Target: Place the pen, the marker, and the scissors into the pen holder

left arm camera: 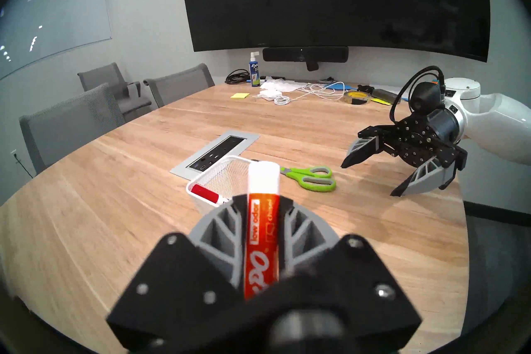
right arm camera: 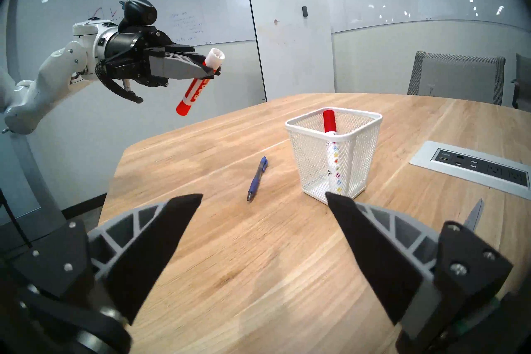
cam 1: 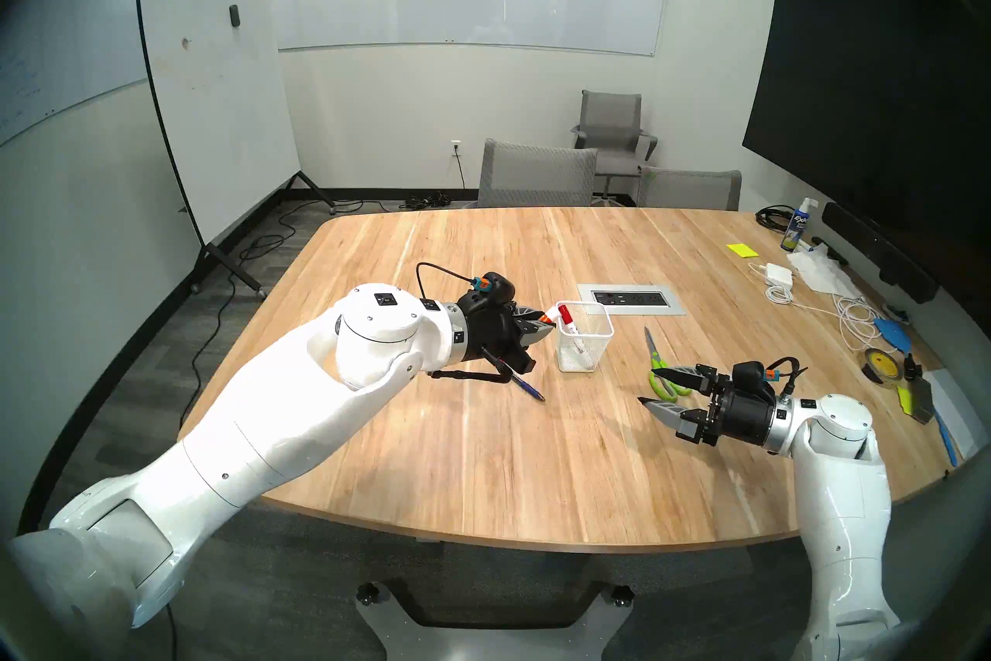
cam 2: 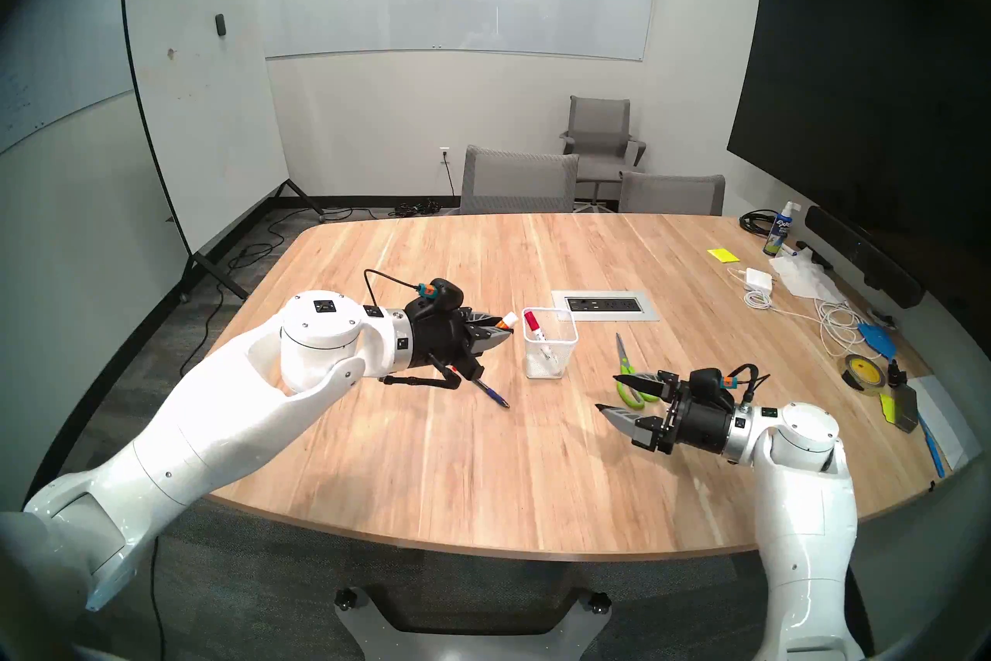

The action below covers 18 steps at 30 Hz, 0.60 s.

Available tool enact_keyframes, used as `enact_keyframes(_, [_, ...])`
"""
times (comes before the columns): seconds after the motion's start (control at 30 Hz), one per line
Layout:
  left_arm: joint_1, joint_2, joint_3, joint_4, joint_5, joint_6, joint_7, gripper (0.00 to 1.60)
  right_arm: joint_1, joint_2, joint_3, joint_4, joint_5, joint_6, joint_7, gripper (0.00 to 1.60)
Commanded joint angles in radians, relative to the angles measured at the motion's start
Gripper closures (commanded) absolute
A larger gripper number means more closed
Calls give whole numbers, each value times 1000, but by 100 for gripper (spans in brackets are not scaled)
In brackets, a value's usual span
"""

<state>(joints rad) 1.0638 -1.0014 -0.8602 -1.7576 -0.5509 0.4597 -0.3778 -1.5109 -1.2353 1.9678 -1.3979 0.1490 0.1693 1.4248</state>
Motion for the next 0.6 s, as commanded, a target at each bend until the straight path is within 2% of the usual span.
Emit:
enact_keyframes(0.0, [-26, -25, -10, -12, -9, -36, -22, 160, 29, 3, -6, 5, 28, 17, 37, 0])
enact_keyframes(0.2, [-25, -39, -8, -17, -12, -52, -31, 160, 48, -3, -22, 18, 32, 36, 59, 0])
enact_keyframes(0.57, [-12, -67, -15, -38, -35, -65, -26, 160, 48, -39, -56, -24, 43, 75, 59, 0])
